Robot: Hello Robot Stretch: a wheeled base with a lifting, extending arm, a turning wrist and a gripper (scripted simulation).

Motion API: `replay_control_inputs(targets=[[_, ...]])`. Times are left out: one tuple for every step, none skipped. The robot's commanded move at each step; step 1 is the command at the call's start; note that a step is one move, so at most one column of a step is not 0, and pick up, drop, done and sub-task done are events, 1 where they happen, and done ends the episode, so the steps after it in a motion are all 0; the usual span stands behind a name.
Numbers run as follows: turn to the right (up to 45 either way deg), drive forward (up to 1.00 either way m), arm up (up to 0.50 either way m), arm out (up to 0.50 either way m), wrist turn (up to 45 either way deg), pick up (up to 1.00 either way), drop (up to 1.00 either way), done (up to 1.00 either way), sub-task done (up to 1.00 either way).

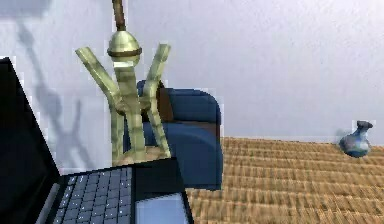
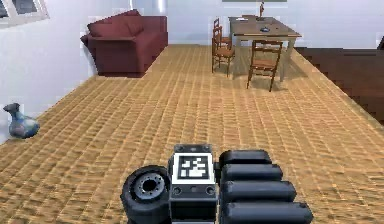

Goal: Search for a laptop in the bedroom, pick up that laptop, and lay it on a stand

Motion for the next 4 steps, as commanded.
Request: replay_control_inputs(targets=[[-45.0, 0.0, 0.0, 0.0, 0.0, 0.0, 0.0, 0.0, 0.0], [-18.0, 0.0, 0.0, 0.0, 0.0, 0.0, 0.0, 0.0, 0.0], [45.0, 0.0, 0.0, 0.0, 0.0, 0.0, 0.0, 0.0, 0.0], [45.0, 0.0, 0.0, 0.0, 0.0, 0.0, 0.0, 0.0, 0.0]])
